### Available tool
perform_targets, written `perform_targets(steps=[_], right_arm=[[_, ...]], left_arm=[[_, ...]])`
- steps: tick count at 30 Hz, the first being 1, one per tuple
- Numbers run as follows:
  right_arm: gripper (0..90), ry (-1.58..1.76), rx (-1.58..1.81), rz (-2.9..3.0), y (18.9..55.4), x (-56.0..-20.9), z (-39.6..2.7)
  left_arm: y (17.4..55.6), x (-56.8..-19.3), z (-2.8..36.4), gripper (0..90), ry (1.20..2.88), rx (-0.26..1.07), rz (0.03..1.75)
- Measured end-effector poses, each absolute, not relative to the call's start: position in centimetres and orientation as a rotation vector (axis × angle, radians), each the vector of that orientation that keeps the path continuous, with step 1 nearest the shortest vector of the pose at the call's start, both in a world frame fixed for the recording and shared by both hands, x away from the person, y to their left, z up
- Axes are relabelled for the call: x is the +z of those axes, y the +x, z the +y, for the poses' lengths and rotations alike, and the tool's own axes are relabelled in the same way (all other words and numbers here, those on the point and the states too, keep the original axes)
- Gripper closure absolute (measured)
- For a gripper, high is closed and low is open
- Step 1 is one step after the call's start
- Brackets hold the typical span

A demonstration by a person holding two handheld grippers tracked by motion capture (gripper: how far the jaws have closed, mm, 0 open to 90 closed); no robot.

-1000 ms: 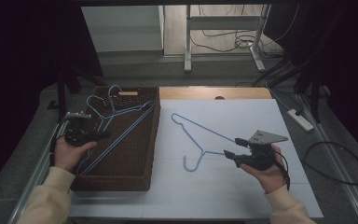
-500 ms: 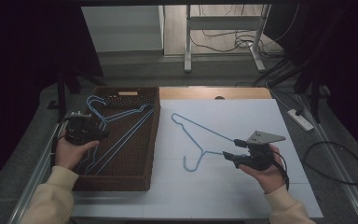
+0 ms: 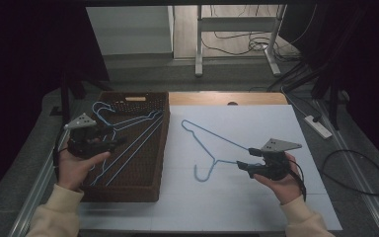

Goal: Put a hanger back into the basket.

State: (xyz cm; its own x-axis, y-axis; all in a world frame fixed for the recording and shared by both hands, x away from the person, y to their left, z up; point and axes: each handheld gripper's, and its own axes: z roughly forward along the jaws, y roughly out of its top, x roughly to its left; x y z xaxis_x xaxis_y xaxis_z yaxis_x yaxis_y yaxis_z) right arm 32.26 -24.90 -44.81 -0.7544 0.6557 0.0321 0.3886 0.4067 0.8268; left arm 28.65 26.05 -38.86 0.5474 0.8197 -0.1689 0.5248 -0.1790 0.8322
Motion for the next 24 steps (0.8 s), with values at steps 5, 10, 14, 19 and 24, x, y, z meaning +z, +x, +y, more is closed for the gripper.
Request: perform_targets(steps=[5,10,14,19,24], right_arm=[[32.2,0.912,1.277,2.364,32.3,-44.8,-25.2],[32.3,0.914,1.278,2.353,32.3,-44.8,-25.8],[32.3,0.917,1.278,2.346,32.3,-44.9,-26.3],[32.5,0.932,1.278,2.333,32.4,-44.9,-27.0],[32.5,0.929,1.280,2.344,32.5,-45.0,-26.9]], left_arm=[[27.4,-39.1,24.4,30.9,1.844,0.378,1.044],[26.2,-40.1,22.7,29.8,1.861,0.367,0.999],[25.4,-41.2,21.9,29.5,1.868,0.361,0.979],[24.8,-42.2,21.1,29.5,1.868,0.358,0.959],[24.5,-43.0,20.7,29.5,1.879,0.352,0.947]])
